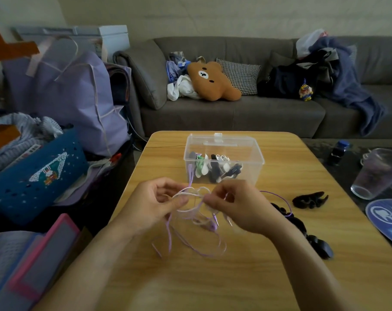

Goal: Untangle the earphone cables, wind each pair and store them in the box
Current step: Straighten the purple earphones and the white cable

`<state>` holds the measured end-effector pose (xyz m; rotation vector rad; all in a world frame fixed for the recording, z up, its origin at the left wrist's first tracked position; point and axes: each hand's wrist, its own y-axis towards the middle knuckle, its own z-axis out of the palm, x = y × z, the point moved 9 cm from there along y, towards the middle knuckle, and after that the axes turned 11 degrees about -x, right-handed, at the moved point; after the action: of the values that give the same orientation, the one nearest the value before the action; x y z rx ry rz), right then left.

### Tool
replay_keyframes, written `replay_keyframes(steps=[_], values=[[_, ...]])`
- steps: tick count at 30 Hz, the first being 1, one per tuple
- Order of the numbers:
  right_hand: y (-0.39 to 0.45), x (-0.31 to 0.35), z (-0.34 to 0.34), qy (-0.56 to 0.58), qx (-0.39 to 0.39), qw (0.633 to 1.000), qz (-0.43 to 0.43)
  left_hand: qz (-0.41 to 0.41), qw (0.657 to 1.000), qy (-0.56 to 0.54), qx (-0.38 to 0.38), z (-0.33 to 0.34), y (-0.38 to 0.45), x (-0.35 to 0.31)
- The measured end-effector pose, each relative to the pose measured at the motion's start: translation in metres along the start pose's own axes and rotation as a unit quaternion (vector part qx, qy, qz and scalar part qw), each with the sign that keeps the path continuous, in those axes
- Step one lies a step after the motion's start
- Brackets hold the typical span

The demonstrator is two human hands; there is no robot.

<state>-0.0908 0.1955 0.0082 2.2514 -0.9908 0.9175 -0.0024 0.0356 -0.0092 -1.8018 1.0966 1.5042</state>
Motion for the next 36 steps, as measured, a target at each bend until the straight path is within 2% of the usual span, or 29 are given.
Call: replay_keyframes(steps=[4, 8, 10, 12, 14, 17, 19, 21, 24, 25, 27, 29, 31, 34, 36], values=[[0.003, -0.012, -0.027, 0.075, -0.078, 0.993, 0.049, 0.056, 0.989, 0.099, -0.097, -0.027, 0.007, 0.0], [0.004, -0.025, -0.053, 0.223, -0.174, 0.955, 0.092, 0.073, 0.976, 0.173, -0.109, -0.035, 0.013, 0.006], [0.003, -0.031, -0.065, 0.342, -0.22, 0.905, 0.125, 0.068, 0.971, 0.2, -0.11, -0.037, 0.014, 0.01], [0.002, -0.036, -0.073, 0.472, -0.246, 0.832, 0.156, 0.06, 0.967, 0.211, -0.133, -0.045, 0.015, 0.013], [0.0, -0.042, -0.079, 0.555, -0.271, 0.767, 0.173, 0.055, 0.96, 0.222, -0.163, -0.056, 0.017, 0.015], [-0.005, -0.05, -0.09, 0.587, -0.318, 0.726, 0.166, 0.056, 0.953, 0.229, -0.192, -0.069, 0.02, 0.018], [-0.007, -0.053, -0.095, 0.578, -0.344, 0.723, 0.157, 0.051, 0.951, 0.235, -0.194, -0.07, 0.02, 0.022], [-0.008, -0.054, -0.094, 0.551, -0.352, 0.739, 0.163, 0.035, 0.95, 0.24, -0.196, -0.07, 0.021, 0.027], [-0.003, -0.045, -0.079, 0.518, -0.299, 0.783, 0.17, -0.007, 0.942, 0.274, -0.193, -0.068, 0.021, 0.029], [-0.001, -0.039, -0.071, 0.514, -0.269, 0.797, 0.166, -0.014, 0.948, 0.26, -0.181, -0.062, 0.02, 0.026], [0.001, -0.025, -0.056, 0.517, -0.213, 0.815, 0.15, 0.015, 0.979, 0.159, -0.124, -0.036, 0.005, 0.0], [0.0, -0.009, -0.044, 0.522, -0.169, 0.826, 0.128, 0.089, 0.994, 0.051, -0.027, 0.002, -0.018, -0.039], [-0.001, 0.009, -0.033, 0.536, -0.122, 0.828, 0.114, 0.138, 0.989, 0.018, 0.043, 0.034, -0.038, -0.06], [-0.004, 0.024, -0.024, 0.569, -0.078, 0.811, 0.113, 0.083, 0.992, 0.044, 0.08, 0.052, -0.037, -0.043], [-0.002, 0.021, -0.034, 0.601, -0.101, 0.786, 0.106, 0.077, 0.984, 0.117, 0.111, 0.056, -0.032, -0.027]])
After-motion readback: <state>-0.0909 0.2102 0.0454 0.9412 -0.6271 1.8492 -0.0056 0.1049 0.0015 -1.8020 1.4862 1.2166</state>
